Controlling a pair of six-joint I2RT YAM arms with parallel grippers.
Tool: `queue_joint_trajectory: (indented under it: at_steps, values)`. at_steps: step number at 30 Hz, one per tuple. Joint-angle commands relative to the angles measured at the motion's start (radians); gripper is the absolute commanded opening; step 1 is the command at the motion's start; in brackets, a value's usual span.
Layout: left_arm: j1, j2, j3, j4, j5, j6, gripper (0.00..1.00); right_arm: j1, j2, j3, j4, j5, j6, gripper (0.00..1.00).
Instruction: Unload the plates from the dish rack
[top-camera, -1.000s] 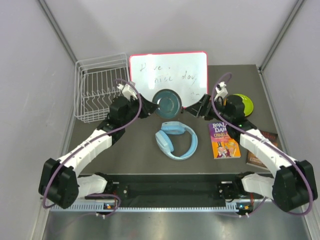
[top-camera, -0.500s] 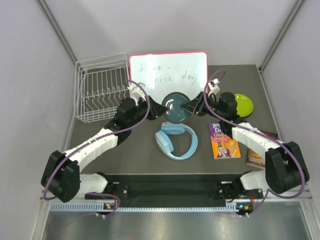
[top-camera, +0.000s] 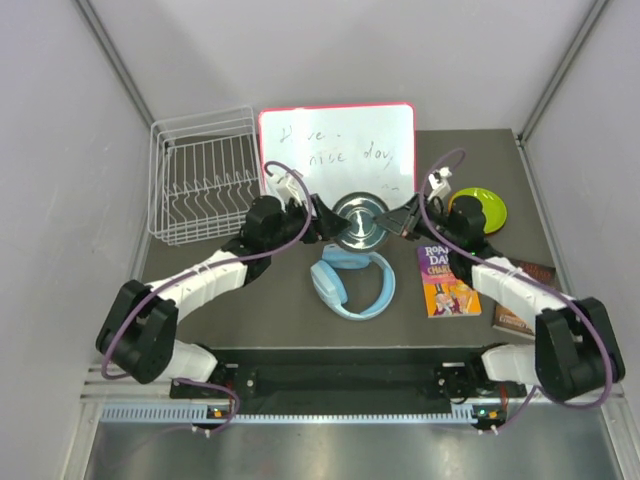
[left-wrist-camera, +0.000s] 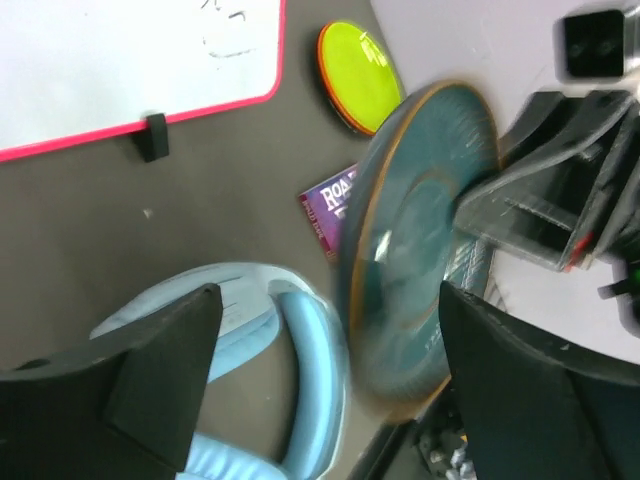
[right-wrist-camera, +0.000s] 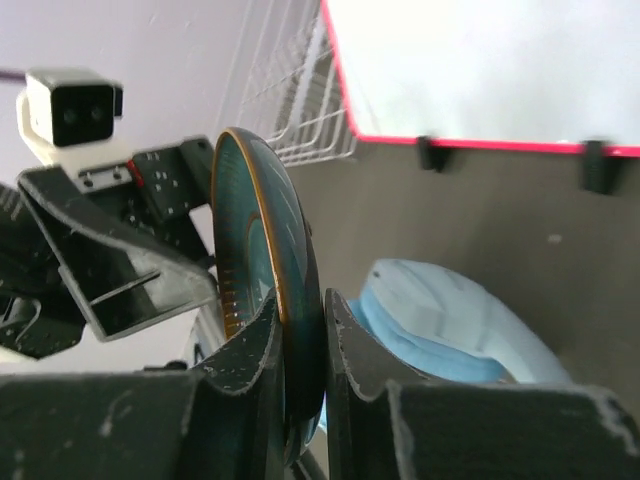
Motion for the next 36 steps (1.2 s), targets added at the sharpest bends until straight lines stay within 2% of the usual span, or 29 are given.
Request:
queue_joint_trajectory:
  at_steps: [1,3,4,7,10,15,24,36]
  values:
    - [-0.011,-0.055,0.055,-0.089,-0.083,0.184,0.98,-0.185,-0.206,0.038,-0.186,0.058,-0.089,0.0]
    - [-0.009,-0.109,0.053,-0.185,-0.162,0.285,0.99,-0.279,-0.278,0.055,-0.263,0.055,-0.131,0.0]
    - [-0.009,-0.127,0.045,-0.211,-0.236,0.316,0.99,-0.381,-0.297,0.064,-0.306,0.055,-0.148,0.0]
    - [-0.009,-0.204,0.024,-0.277,-0.374,0.419,0.99,-0.536,-0.326,0.118,-0.471,0.087,-0.232,0.0]
    - [-0.011,-0.278,-0.008,-0.296,-0.44,0.474,0.99,-0.632,-0.301,0.159,-0.594,0.168,-0.303,0.0]
    - [-0.009,-0.376,-0.048,-0.311,-0.552,0.523,0.99,-0.673,-0.174,0.222,-0.63,0.323,-0.375,0.0]
    - [-0.009,-0.453,-0.085,-0.351,-0.635,0.542,0.99,-0.69,0.066,0.328,-0.595,0.395,-0.418,0.0]
    - [-0.009,-0.465,-0.091,-0.359,-0.643,0.556,0.99,-0.701,0.237,0.359,-0.495,0.352,-0.422,0.0]
